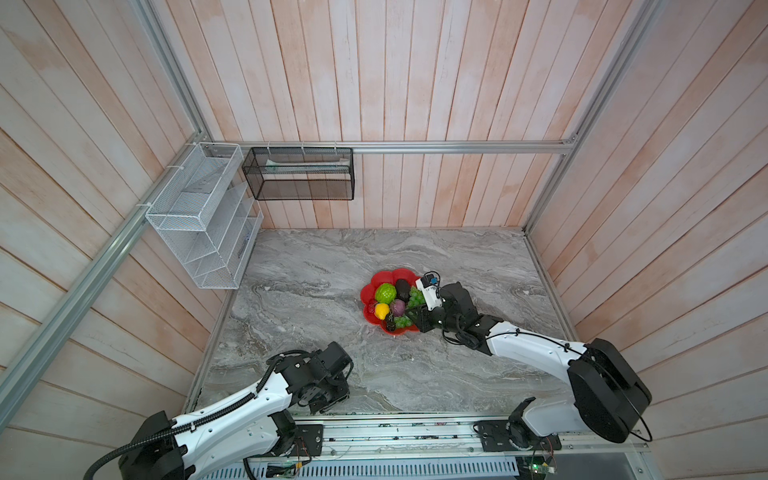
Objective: Place and organize the fake fruits in the fruit bowl
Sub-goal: 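Grasp the remaining red cherries by their stems with the left gripper, then lift the red cherries and carry them over the bowl with the left gripper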
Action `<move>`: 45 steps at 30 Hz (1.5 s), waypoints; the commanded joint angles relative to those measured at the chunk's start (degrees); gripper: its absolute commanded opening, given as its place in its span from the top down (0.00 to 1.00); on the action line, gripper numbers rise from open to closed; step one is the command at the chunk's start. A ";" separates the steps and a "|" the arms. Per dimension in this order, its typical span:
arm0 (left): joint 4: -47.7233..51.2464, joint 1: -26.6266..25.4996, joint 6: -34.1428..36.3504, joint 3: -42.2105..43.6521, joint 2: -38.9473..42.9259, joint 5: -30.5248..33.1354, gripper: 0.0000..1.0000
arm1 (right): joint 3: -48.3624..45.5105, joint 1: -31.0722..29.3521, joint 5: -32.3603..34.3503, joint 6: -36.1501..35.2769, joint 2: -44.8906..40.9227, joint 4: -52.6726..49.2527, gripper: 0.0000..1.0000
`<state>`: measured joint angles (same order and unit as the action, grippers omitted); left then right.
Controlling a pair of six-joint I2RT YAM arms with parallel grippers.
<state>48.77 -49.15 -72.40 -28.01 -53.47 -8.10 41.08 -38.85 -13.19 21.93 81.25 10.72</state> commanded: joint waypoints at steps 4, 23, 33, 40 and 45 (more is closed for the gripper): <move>-3.04 0.01 -1.12 0.93 -0.74 1.69 0.64 | 0.84 0.06 -0.67 0.15 1.10 0.61 0.73; -2.73 0.01 0.45 -0.35 -0.70 2.92 1.00 | 0.23 0.09 -0.76 0.40 0.73 1.20 0.74; -5.12 7.19 18.96 -13.56 -2.95 -0.72 1.00 | 0.05 0.09 -0.01 0.22 -0.65 0.70 0.74; -2.18 12.55 37.97 -29.41 -18.13 -3.29 1.00 | 0.23 0.09 -0.11 0.37 -1.14 0.26 0.74; 0.88 16.72 48.05 -40.90 -29.53 0.96 1.00 | -0.25 0.10 0.67 0.16 -2.56 -0.11 0.74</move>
<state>46.33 -34.37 -34.39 -64.38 -79.44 -9.87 41.08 -38.85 -13.28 22.33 80.49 10.68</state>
